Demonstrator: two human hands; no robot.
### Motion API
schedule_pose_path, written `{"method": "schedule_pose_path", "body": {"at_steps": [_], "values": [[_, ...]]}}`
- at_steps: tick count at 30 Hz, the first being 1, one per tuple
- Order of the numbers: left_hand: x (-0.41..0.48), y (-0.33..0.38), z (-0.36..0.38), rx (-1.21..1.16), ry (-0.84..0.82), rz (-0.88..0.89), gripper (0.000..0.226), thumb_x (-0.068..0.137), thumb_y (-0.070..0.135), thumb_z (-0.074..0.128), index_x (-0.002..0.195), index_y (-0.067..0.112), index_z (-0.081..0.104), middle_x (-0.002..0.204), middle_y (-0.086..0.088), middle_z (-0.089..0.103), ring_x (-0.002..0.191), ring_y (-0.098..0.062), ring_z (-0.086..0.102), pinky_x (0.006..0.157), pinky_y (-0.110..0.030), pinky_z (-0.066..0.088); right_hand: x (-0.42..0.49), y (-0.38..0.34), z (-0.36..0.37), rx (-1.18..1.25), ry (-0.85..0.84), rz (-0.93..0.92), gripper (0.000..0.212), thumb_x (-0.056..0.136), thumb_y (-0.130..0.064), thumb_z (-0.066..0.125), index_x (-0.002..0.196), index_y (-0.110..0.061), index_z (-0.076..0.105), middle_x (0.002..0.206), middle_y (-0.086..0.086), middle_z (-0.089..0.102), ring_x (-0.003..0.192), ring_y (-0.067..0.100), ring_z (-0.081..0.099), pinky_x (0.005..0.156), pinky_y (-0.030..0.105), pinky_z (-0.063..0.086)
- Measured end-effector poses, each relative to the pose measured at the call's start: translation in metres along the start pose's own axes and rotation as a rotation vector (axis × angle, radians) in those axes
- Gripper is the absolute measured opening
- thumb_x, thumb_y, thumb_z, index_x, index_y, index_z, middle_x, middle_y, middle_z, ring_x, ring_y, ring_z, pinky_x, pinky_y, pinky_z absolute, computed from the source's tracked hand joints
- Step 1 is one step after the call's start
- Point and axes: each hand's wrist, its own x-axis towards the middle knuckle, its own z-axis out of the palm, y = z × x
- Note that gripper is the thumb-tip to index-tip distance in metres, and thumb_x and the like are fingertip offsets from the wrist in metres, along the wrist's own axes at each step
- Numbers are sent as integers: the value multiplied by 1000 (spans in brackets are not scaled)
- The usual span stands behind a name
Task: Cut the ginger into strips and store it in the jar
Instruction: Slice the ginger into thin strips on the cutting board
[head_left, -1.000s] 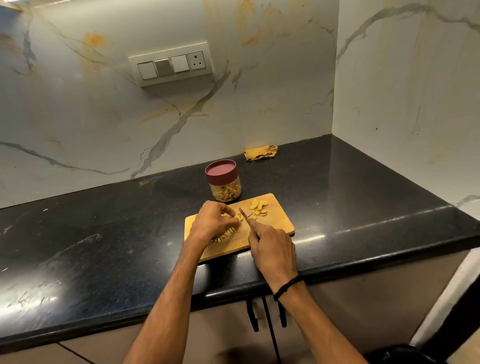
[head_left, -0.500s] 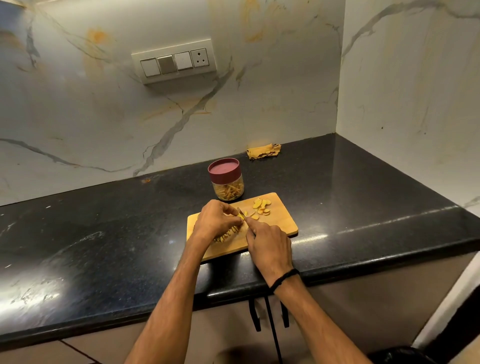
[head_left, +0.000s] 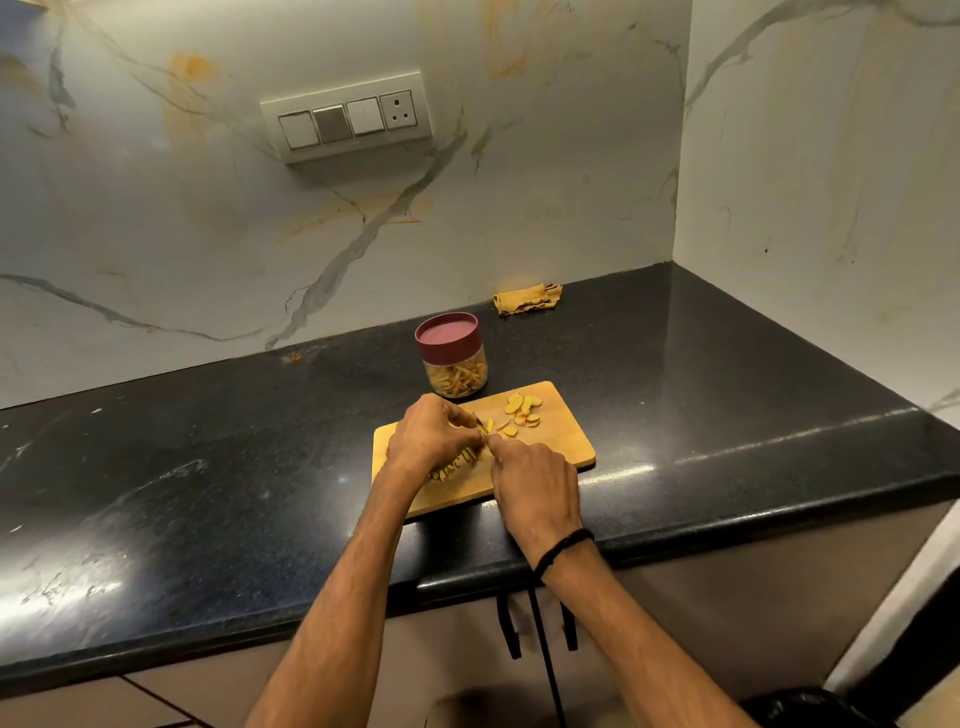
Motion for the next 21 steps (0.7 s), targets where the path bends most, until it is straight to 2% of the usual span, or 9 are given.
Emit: {"method": "schedule_pose_path", "body": {"at_steps": [4,9,13,16,21], "values": [[-2,1,0,-4,0,-11,22,84,23,80,105,17,77,116,1,71,92,-7,61,85,-31,54,-19,0,-6,-49,-48,6,34,105,-21,36,138,-25,41,81,1,46,72,18,48,60,30,35],[-6,1,0,-26,-3,-7,22,85,23,80,106,16,77,116,2,70,87,-5,59,81,-27,50,-50,8,-15,-21,-35,21,43,104,-22,39,146,-27,32,86,0,52,73,14,45,64,27,36],[-7,0,-1,-36,-3,-1,20,85,22,80,104,16,77,113,2,71,84,-2,60,73,-20,48,-50,17,-23,101,-36,54,40,104,-30,39,144,-32,37,98,-4,60,82,11,54,69,24,41],[-6,0,-1,-29,-6,2,21,85,22,79,105,15,77,113,3,71,81,-1,58,64,-15,42,-44,16,-25,174,-13,88,40,104,-34,37,145,-36,37,98,-5,61,77,9,47,66,20,37],[-4,0,1,-19,-4,-5,21,84,22,80,105,16,77,112,2,72,83,-2,60,69,-19,46,-22,9,-15,231,4,98,42,104,-32,38,146,-35,38,101,-4,65,77,8,47,64,22,36]]}}
